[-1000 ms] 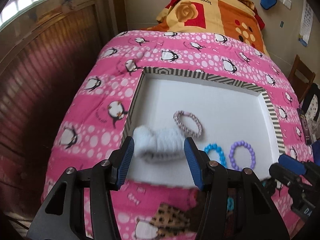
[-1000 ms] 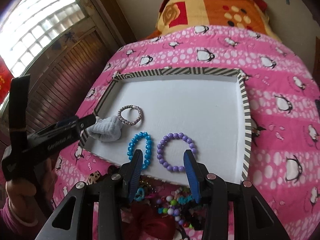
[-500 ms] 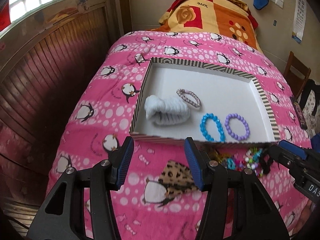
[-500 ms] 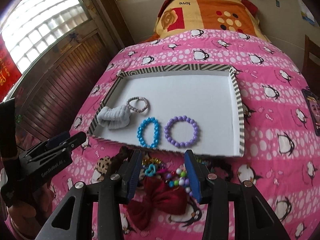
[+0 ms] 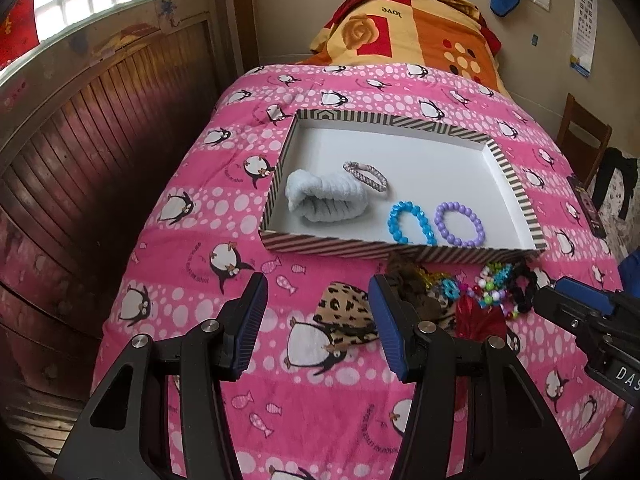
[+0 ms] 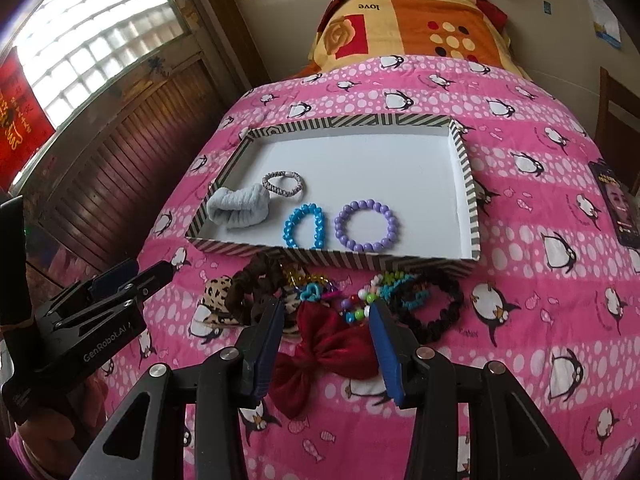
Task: Organize jewelry
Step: 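Release both bracelets and pull both grippers back toward the pile, then grasp the brown scrunchie with the left gripper while the right grasps the red velvet bow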
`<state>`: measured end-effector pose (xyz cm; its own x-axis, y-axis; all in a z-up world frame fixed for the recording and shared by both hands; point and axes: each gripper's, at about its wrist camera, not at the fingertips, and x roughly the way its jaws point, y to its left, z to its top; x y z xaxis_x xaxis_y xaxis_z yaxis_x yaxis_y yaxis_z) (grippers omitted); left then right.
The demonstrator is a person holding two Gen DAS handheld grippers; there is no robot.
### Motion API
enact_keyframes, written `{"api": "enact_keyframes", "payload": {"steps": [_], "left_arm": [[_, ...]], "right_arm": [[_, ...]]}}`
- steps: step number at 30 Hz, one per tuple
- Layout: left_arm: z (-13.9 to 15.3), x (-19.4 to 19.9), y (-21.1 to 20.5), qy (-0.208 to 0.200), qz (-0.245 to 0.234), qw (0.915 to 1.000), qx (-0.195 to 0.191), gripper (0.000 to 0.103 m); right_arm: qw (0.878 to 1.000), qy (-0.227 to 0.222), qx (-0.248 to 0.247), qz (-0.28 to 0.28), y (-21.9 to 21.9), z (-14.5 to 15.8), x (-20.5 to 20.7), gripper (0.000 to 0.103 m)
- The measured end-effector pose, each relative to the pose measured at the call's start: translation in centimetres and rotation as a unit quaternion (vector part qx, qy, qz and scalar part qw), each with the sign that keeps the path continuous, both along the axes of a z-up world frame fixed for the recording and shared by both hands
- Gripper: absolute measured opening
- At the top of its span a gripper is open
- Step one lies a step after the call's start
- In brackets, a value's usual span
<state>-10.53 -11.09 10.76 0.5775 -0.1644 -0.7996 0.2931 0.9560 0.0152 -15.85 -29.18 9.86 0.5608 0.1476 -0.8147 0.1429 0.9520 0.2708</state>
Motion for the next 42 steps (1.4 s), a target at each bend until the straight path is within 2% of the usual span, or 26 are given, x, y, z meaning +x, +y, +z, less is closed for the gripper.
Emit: {"api": "enact_keyframes", "payload": {"steps": [13, 22, 27, 34, 38, 42], "left_arm": [[-0.6, -1.4, -0.4, 0.011, -0.009, 0.9999, 0.001, 0.052], [-2.6, -0.6, 2.8, 0.062, 0.011, 0.9976, -0.026, 0.052], [-3.6, -0.1, 4.5, 0.082, 0.037, 0.9953, -0.037, 0.052], [-4.2, 0.7, 5.0, 0.104, 0.046, 0.9922, -0.052, 0.053], [-4.5, 1.0, 5.0, 0.112, 0.049, 0.9911, -0.053, 0.055], [-4.1, 1.2, 4.5, 0.113, 0.043, 0.9906, -0.064, 0.056]], "right_arm": [[1.0, 0.007, -0.014, 0.0, -0.1, -0.4, -1.3, 0.044], [0.999, 0.028, -0.023, -0.003, -1.3, -1.8, -2.4, 0.046], [0.999, 0.052, -0.006, 0.013, -1.2, -3.4, -2.7, 0.046], [0.992, 0.088, 0.084, 0.031, 0.7, -6.7, -1.1, 0.046], [0.991, 0.097, 0.094, 0.021, 1.2, -7.8, 0.5, 0.046], [0.992, 0.098, 0.077, 0.022, 1.8, -8.1, 2.0, 0.046]]}}
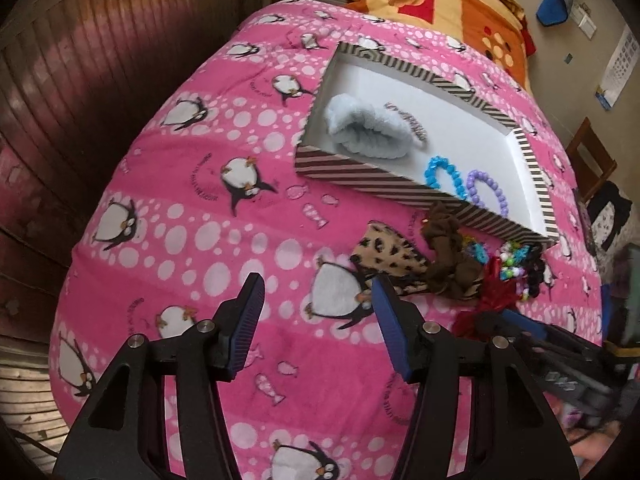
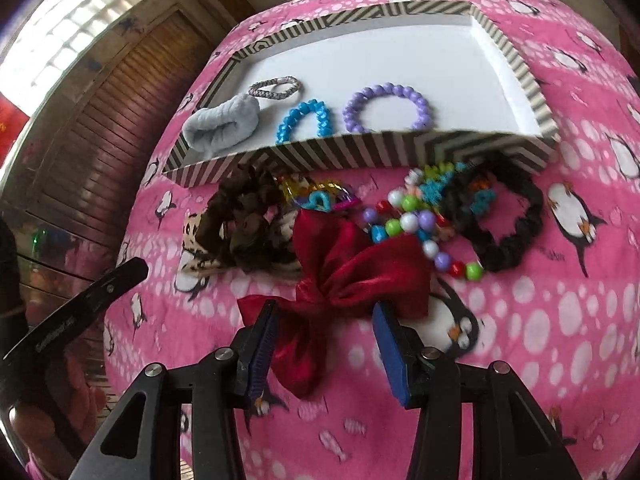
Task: Organize jewelry
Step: 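Grasp the brown scrunchie with the left gripper while the right grasps the red velvet bow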
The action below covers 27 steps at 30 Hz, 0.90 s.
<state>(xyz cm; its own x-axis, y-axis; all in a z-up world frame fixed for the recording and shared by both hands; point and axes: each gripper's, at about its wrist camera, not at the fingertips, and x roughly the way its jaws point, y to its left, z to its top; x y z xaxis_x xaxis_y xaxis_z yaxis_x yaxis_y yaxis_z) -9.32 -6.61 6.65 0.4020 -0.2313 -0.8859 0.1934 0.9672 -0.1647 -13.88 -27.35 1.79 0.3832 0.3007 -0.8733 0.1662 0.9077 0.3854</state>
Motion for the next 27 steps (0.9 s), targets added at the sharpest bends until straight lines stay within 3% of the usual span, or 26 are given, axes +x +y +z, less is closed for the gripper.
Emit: {"api": "enact_keyframes", "payload": {"steps": [5, 9, 13, 15, 16, 17, 18, 19, 24, 27], "left_arm": [[0.6, 0.7, -2.0, 0.0, -0.019, 0.9995, -0.024, 0.062], [0.8, 1.4, -4.5, -0.002, -0.045, 0.9986, -0.028, 0.063], [-0.5, 2.6, -6.9, 0.012, -0.07, 0.9973, -0.019, 0.063], [-1.4, 3.0, -7.6, 0.022, -0.078, 0.9966, -0.013, 0.062], [-1.8, 3.2, -7.8, 0.027, -0.082, 0.9962, -0.011, 0.053], [-2.1, 3.3, -8.1, 0.031, -0.086, 0.9958, -0.01, 0.043], [-2.5, 3.4, -8.3, 0.037, -0.093, 0.995, -0.006, 0.025], [-2.8, 3.5, -8.4, 0.041, -0.095, 0.9946, -0.006, 0.018], [-2.4, 3.3, -7.8, 0.035, -0.093, 0.9948, -0.023, 0.01], [-1.6, 2.9, -6.9, 0.028, -0.092, 0.995, -0.03, 0.009]], "right_arm": [[1.0, -0.005, -0.025, 0.005, 0.0, -0.2, 0.3, 0.045], [0.997, -0.024, -0.065, 0.035, 0.0, 0.6, -0.4, 0.029], [0.998, -0.018, -0.053, 0.042, -0.6, 0.8, -0.6, 0.029], [0.999, -0.011, -0.031, 0.036, -0.9, 0.6, -0.6, 0.036], [0.999, -0.011, -0.015, 0.03, -1.1, 0.5, -0.6, 0.048], [1.0, -0.01, -0.011, 0.027, -1.0, 0.4, -0.6, 0.049], [1.0, -0.008, -0.01, 0.026, -0.9, 0.2, -0.5, 0.049], [1.0, -0.006, -0.01, 0.026, -0.9, 0.1, -0.4, 0.049], [0.999, -0.017, -0.02, 0.022, 0.0, -0.5, 0.4, 0.049], [0.999, -0.028, -0.029, 0.027, 0.3, -0.5, 0.3, 0.027]]}}
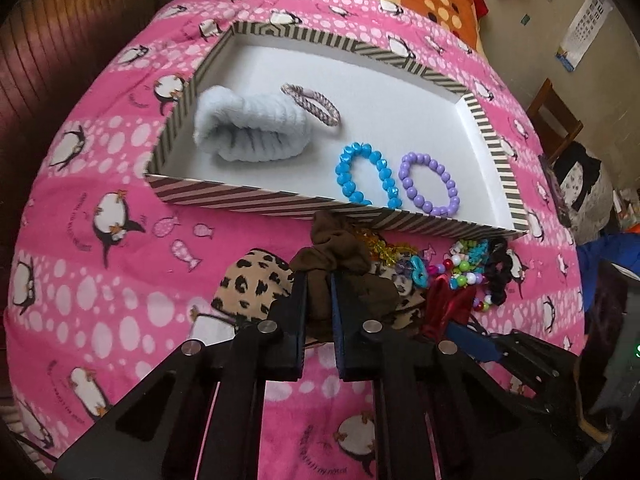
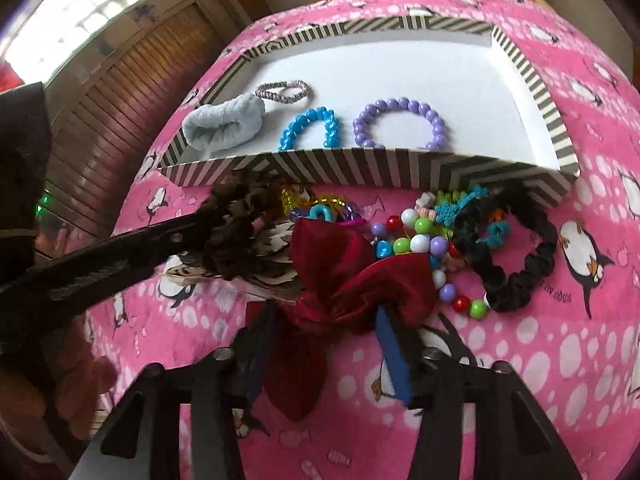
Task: Organize jewelry
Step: 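Grasp the brown scrunchie with the left gripper while the right grasps the red velvet bow, then carry the brown scrunchie into the tray with the left gripper while the right places the red bow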
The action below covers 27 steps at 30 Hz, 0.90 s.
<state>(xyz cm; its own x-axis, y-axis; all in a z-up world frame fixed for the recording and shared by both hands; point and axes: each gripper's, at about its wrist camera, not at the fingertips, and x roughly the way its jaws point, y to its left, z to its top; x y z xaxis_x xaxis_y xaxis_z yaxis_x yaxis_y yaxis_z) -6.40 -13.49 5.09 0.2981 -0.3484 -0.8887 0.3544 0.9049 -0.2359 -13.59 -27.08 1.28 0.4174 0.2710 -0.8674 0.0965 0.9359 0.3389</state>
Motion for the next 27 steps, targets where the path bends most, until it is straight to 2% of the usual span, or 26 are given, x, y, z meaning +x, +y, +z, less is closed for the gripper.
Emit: {"api": "enact_keyframes", "payload": {"steps": [2, 3, 8, 13, 20, 27], "left_arm": [[0.9, -0.4, 0.7, -0.007, 0.0, 1.0, -0.006, 0.009], [1.3, -0.6, 1.0, -0.01, 0.0, 0.9999, -0.011, 0.009], [3.7, -1.2, 3.6, -0.028, 0.005, 0.9993, -0.025, 0.009], [5.9, -1.2, 4.8, -0.044, 0.011, 0.9982, -0.039, 0.009], [8.7, -0.8, 3.0, -0.076, -0.004, 0.996, -0.047, 0.009], [9.3, 0.6, -0.2, -0.093, -0.019, 0.9949, -0.034, 0.009]], "right_arm": [[1.0, -0.003, 0.005, 0.011, 0.1, 0.4, -0.3, 0.019], [1.0, -0.008, 0.004, 0.019, 0.1, 0.8, -0.6, 0.018], [0.998, -0.041, 0.016, 0.044, 0.0, 3.7, -2.5, 0.017], [0.997, -0.066, 0.021, 0.033, -0.8, 5.8, -3.1, 0.017], [0.996, -0.091, 0.009, 0.005, -3.0, 8.5, -1.6, 0.017], [0.995, -0.098, -0.019, -0.011, -4.5, 9.7, 0.0, 0.017]]}}
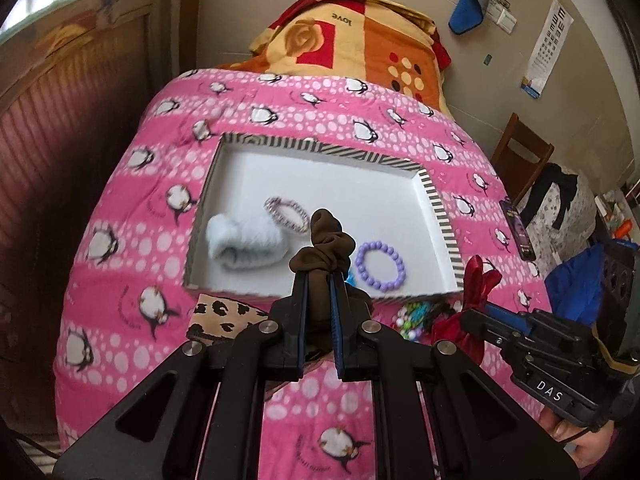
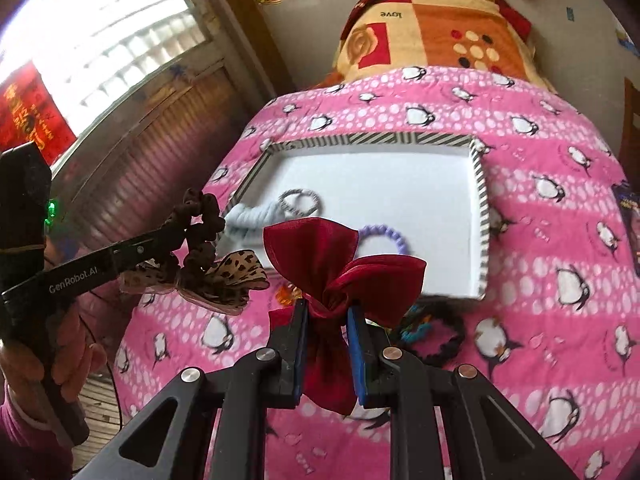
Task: Organize jewelry
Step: 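Carry the brown scrunchie into the tray with the left gripper while the right places the red bow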
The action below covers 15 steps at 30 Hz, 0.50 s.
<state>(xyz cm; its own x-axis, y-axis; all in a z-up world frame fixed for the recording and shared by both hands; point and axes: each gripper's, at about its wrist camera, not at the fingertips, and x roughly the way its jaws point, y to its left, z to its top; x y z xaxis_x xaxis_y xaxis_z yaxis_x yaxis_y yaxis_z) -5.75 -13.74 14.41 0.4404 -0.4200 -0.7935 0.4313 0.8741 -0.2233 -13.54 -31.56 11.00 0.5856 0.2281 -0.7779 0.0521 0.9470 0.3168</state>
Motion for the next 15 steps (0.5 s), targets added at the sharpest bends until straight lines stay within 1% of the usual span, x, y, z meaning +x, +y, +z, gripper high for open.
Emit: {"api": "enact_keyframes", "payload": {"steps": [6, 15], "left_arm": [[-0.2, 1.5, -2.5, -0.008, -0.005, 0.9999, 0.013, 0.009], [-1.7, 5.0, -5.7, -0.005, -0.001, 0.9993, 0.037, 0.009]], "right_arm": [[1.0, 0.005, -0.012, -0.007, -1.7, -0.2, 1.7, 0.017], [0.999, 0.027, -0.022, -0.009, -4.0, -1.6, 5.3, 0.017]]}}
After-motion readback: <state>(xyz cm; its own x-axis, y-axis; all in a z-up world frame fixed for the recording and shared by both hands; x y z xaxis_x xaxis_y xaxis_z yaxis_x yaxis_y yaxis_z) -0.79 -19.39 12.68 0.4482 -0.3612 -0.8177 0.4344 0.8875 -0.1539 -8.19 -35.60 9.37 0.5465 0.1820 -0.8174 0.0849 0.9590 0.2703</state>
